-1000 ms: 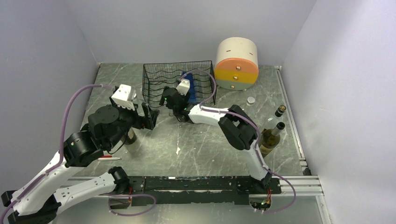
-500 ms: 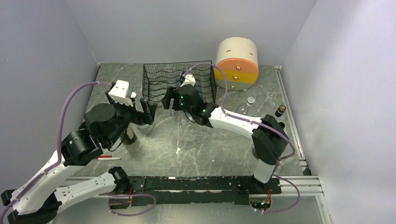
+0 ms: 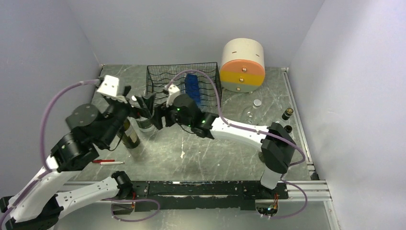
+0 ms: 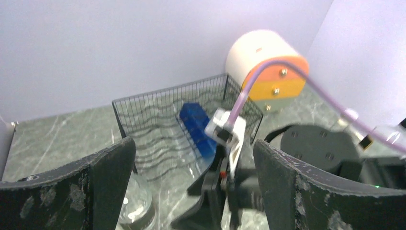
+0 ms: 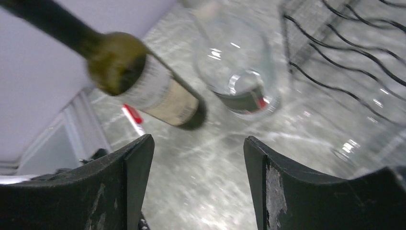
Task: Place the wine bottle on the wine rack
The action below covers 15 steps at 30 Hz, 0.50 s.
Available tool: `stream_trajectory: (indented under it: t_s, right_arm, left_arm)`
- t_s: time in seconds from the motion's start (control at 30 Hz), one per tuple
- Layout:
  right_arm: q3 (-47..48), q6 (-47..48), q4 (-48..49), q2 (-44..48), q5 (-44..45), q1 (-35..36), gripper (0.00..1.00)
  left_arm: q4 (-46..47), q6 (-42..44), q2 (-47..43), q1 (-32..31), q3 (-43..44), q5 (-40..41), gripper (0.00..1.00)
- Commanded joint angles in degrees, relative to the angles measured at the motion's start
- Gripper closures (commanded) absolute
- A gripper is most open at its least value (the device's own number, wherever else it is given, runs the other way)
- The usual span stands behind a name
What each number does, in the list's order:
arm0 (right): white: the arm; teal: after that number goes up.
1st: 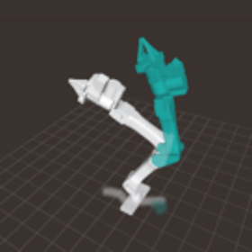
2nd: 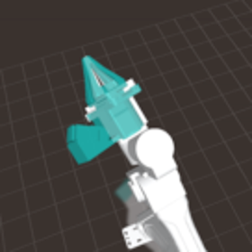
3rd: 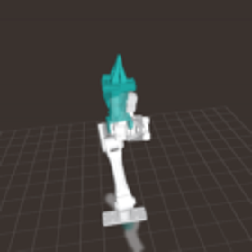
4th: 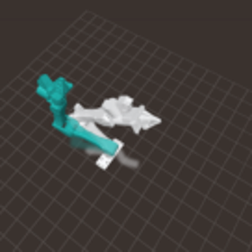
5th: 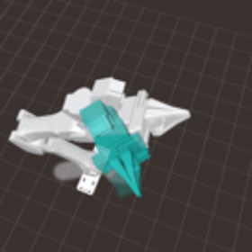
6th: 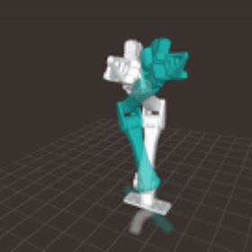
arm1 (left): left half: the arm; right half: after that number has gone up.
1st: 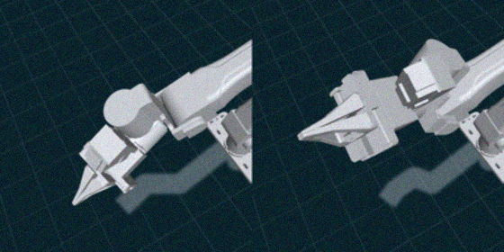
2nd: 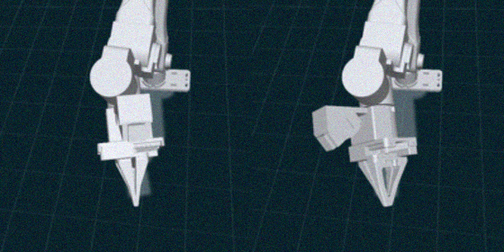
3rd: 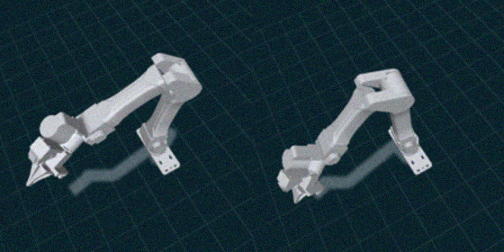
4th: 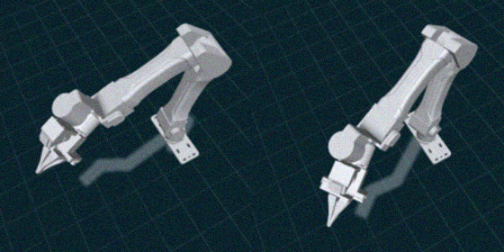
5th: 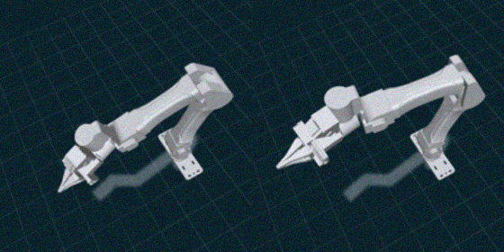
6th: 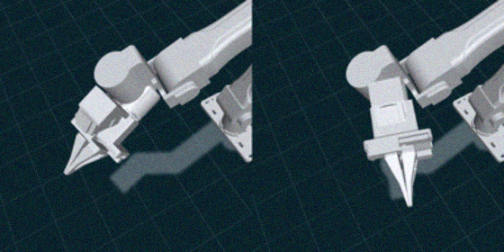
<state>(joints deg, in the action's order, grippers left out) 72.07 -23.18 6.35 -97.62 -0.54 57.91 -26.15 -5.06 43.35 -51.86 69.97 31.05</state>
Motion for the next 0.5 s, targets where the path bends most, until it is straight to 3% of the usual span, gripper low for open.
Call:
stream_trajectory:
  t_s: [0.0, 0.17, 0.47]
  right_arm:
    - [5.8, 1.7, 4.1, -3.7, -0.3, 3.7, 0.28]
    - [10.4, 3.2, 12.0, -8.6, -1.3, 6.7, 0.28]
    - [28.5, 8.7, 6.5, -21.0, 2.1, 10.0, 0.28]
  left_arm:
    - [7.0, 4.9, -2.0, -0.1, 5.1, -0.4, 0.03]
    - [6.7, 6.5, -1.7, -0.1, 10.2, -1.1, 0.03]
    - [6.5, 6.7, -3.4, -0.1, 11.3, -1.9, 0.03]
